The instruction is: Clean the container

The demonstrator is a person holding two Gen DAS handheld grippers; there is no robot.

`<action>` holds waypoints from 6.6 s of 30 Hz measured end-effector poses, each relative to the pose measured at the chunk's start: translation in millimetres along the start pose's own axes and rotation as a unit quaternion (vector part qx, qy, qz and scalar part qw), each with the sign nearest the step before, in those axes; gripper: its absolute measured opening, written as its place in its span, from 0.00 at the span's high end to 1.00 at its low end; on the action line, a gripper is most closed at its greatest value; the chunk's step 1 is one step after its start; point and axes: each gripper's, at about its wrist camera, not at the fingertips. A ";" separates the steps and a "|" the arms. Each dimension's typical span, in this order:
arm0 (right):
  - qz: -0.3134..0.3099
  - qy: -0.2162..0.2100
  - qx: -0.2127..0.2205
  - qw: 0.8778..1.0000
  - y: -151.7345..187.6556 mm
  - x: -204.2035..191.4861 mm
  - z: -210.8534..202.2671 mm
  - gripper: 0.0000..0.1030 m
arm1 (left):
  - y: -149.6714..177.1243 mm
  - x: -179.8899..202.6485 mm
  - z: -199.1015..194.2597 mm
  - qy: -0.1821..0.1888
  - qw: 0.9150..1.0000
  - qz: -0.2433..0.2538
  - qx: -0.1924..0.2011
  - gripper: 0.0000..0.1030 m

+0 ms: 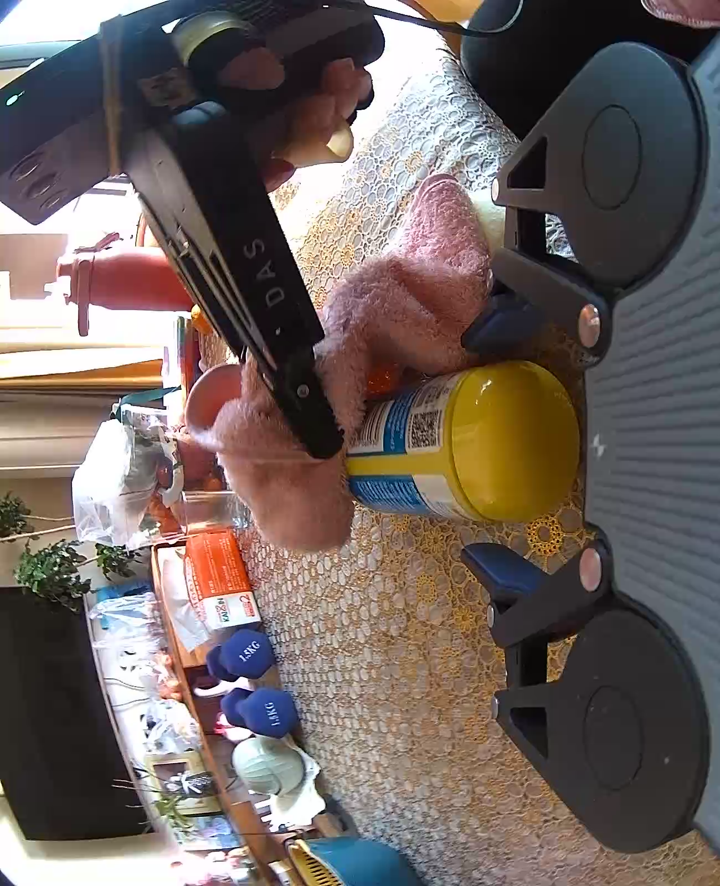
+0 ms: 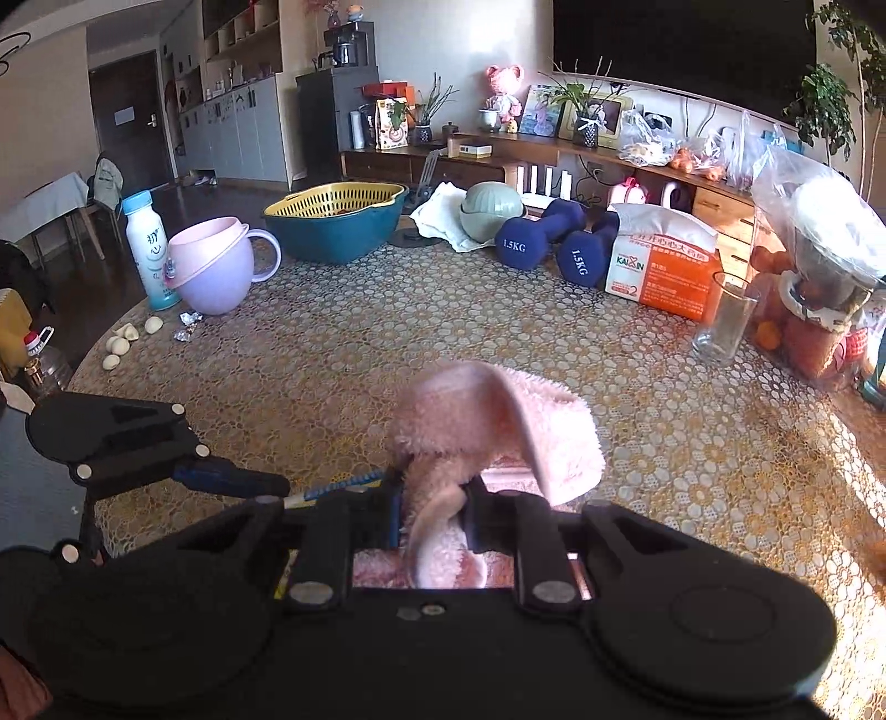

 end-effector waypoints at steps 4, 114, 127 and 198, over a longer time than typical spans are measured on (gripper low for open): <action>0.019 0.004 0.003 1.000 6.9 9.2 -5.4 0.81 | 3.5 -19.4 2.4 0.034 0.998 -0.060 -0.009 0.25; -0.050 -0.097 0.024 0.994 11.9 -41.0 -58.1 0.82 | -7.9 47.3 1.0 -0.034 0.992 0.122 -0.003 0.40; -0.021 -0.062 -0.014 0.998 7.9 -9.6 -19.9 0.81 | -3.1 39.4 5.0 -0.015 0.994 0.105 -0.008 0.40; 0.163 -0.064 0.089 0.981 11.5 51.3 -38.2 0.83 | -51.3 22.2 8.0 0.009 0.998 0.052 0.040 0.40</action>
Point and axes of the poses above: each gripper's, at about its wrist camera, not at the fingertips, and z roughly the way its jaws point, x to its right, y to its underside, and after that the axes turned 6 degrees about z, right-handed
